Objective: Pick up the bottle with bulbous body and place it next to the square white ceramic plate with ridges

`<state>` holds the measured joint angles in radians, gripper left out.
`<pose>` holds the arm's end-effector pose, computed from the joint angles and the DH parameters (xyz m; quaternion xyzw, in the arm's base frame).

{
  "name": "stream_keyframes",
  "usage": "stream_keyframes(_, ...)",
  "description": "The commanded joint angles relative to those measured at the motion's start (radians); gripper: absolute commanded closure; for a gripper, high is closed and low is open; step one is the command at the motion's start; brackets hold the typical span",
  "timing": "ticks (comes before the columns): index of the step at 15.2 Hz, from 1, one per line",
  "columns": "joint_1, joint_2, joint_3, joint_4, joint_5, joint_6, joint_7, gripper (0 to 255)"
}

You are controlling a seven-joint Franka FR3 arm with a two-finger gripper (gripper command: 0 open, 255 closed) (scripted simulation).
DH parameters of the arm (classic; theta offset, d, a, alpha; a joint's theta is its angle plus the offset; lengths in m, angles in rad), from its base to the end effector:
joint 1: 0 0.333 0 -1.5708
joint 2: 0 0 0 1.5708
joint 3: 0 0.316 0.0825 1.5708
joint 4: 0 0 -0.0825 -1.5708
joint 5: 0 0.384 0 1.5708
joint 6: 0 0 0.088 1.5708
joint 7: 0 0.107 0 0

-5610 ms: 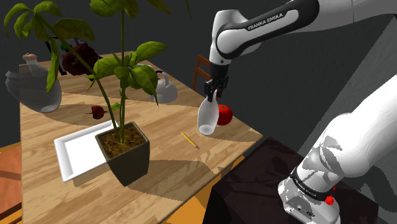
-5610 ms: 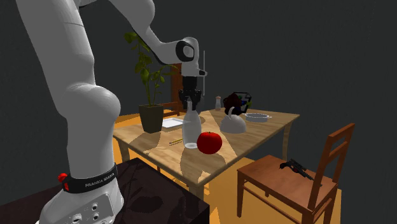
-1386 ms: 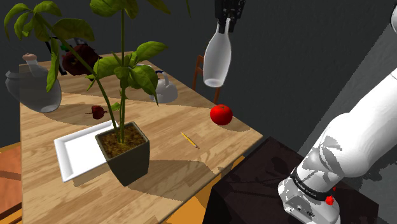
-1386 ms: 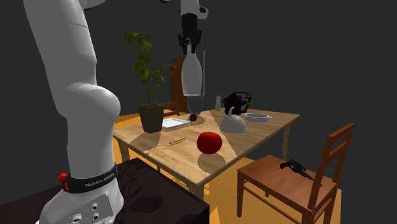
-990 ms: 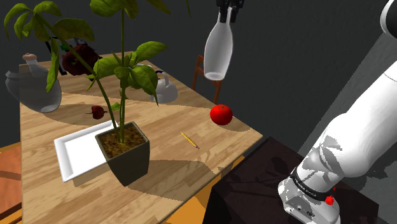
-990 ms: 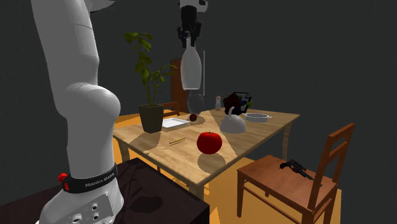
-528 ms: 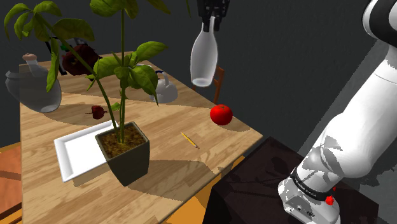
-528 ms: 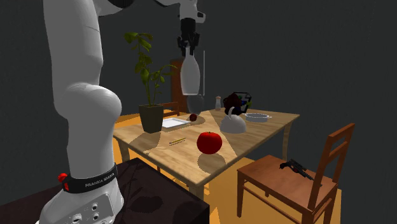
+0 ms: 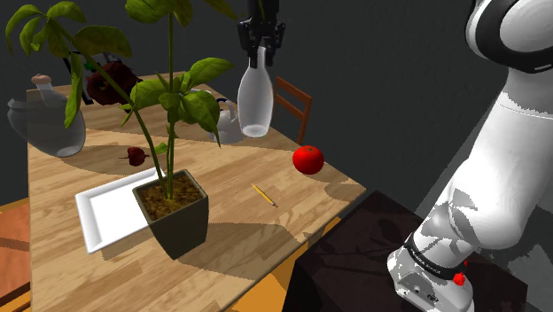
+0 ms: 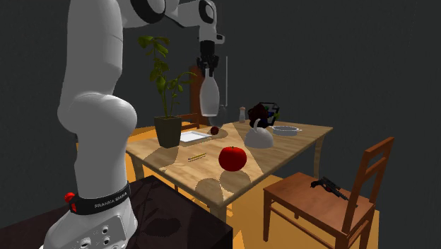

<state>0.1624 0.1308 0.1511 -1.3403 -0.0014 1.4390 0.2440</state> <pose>0.5548 0.1724 0.6469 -0.9993 -0.0342 0.0172 0.0046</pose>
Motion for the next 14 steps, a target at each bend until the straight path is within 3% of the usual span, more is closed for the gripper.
stream_keyframes(1,0.019,0.056,0.012,0.033,-0.009,0.025,0.03,255)
stream_keyframes(8,0.087,0.265,0.036,0.186,-0.049,0.078,0.11,255)
stream_keyframes(14,0.164,0.515,0.038,0.46,-0.089,0.053,0.162,255)
